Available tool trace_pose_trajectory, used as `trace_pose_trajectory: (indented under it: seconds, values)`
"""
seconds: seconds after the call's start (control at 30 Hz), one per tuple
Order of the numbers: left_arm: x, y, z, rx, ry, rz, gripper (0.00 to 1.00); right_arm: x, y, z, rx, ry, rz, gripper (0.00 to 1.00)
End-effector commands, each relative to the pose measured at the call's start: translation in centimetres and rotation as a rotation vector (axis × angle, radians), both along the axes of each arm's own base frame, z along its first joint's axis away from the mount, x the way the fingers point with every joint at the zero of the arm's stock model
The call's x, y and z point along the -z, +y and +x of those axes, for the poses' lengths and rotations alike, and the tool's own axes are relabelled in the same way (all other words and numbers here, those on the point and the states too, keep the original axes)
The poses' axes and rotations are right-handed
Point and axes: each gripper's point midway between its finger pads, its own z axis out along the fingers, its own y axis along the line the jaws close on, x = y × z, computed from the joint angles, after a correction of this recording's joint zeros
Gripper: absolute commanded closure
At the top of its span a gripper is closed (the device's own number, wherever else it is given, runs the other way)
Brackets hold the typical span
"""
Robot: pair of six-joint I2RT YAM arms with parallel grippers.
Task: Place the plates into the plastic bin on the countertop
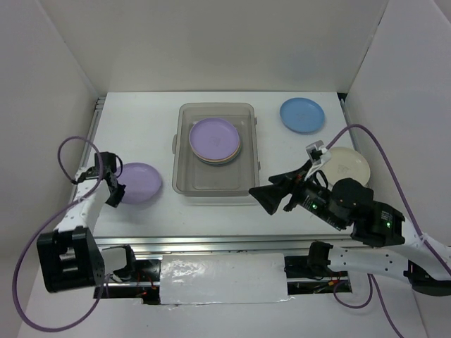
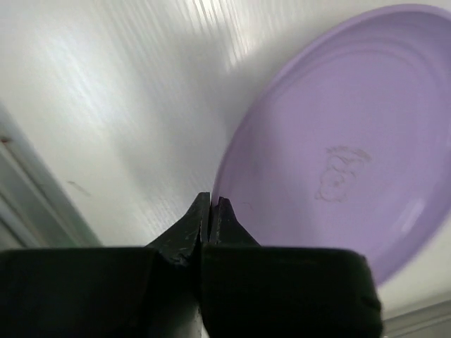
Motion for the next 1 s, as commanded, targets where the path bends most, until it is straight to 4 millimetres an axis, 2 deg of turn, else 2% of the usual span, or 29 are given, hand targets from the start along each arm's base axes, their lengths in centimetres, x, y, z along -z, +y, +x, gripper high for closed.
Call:
trace_pose_trajectory:
  seconds: [0.0,0.03,0.07,0.1,0.17,0.2,0.27,0.3,0.37,0.4,0.43,0.47,0.5,0.53,0.57,0.6,0.63,0.67,0.7,0.73,0.77,0.8,0.87,0.97]
  values:
    - [-6.6,3.5,-2.6,-0.135,-0.034,0.193,1.00,0.2,-1.4,0.0,0.044,0.019,0.010,0.00]
    - [-10.2,3.9,-1.0,-0.136,-0.141,0.223,1.00,0.2,-1.9,0.1,0.060,0.020,0.015,0.00]
    - [-12.5,4.2,-0.4,-0.137,-0.208,0.245,1.00,0.6,-2.3,0.1,0.073,0.028,0.010,0.00]
    - [-16.5,4.4,0.9,-0.113,-0.320,0.276,1.00,0.7,-2.9,0.2,0.091,0.033,0.025,0.00]
    - [-20.0,4.2,2.6,-0.054,-0.420,0.290,1.00,1.5,-4.2,0.8,0.161,0.047,0.017,0.00]
    - [-22.3,3.1,5.2,0.045,-0.496,0.277,1.00,1.7,-4.9,1.0,0.196,0.070,0.035,0.00]
    - [-23.5,1.0,8.4,0.193,-0.543,0.231,1.00,2.7,-6.9,2.0,0.307,0.096,0.015,0.00]
    - [-22.9,-1.8,11.5,0.332,-0.525,0.151,1.00,2.8,-7.7,2.2,0.352,0.121,0.045,0.00]
    - [-22.2,-5.1,14.6,0.461,-0.499,0.090,1.00,3.2,-9.2,2.7,0.431,0.135,0.061,0.00]
    - [-21.8,-7.2,17.2,0.539,-0.476,0.081,1.00,2.9,-10.3,2.8,0.462,0.132,0.100,0.00]
    - [-21.7,-10.3,18.4,0.625,-0.476,0.064,1.00,2.5,-10.7,2.8,0.470,0.128,0.131,0.00]
    - [-19.6,-12.1,20.1,0.669,-0.421,0.053,1.00,2.2,-11.4,2.7,0.484,0.120,0.159,0.00]
    - [-21.2,-14.9,21.5,0.743,-0.461,0.063,1.00,2.0,-11.7,2.6,0.486,0.120,0.171,0.00]
    - [-21.1,-16.1,22.3,0.769,-0.454,0.070,1.00,2.0,-12.3,2.6,0.502,0.121,0.173,0.00]
    - [-18.3,-17.4,23.4,0.798,-0.373,0.066,1.00,1.6,-12.6,2.5,0.506,0.123,0.184,0.00]
    - [-19.7,-19.4,24.5,0.837,-0.405,0.081,1.00,1.4,-13.0,2.5,0.517,0.127,0.190,0.00]
    - [-18.9,-20.0,25.1,0.849,-0.383,0.084,1.00,1.4,-13.3,2.5,0.531,0.122,0.185,0.00]
    - [-16.6,-21.0,26.0,0.879,-0.341,0.075,1.00,1.5,-13.6,2.7,0.549,0.124,0.163,0.00]
    - [-17.0,-22.0,26.8,0.889,-0.359,0.072,1.00,1.6,-13.8,2.7,0.565,0.129,0.158,0.00]
    - [-16.4,-22.5,27.2,0.898,-0.352,0.067,1.00,1.9,-14.6,2.8,0.601,0.133,0.132,0.00]
    - [-14.5,-23.2,27.9,0.914,-0.326,0.050,1.00,2.1,-14.6,3.0,0.619,0.148,0.126,0.00]
    - [-14.5,-23.6,28.2,0.911,-0.330,0.045,1.00,2.1,-14.7,2.9,0.624,0.156,0.120,0.00]
    - [-12.8,-24.0,28.5,0.912,-0.307,0.032,1.00,2.5,-14.8,2.9,0.631,0.169,0.101,0.00]
    - [-11.7,-23.8,28.2,0.887,-0.290,0.042,1.00,2.9,-15.0,2.8,0.636,0.175,0.102,0.00]
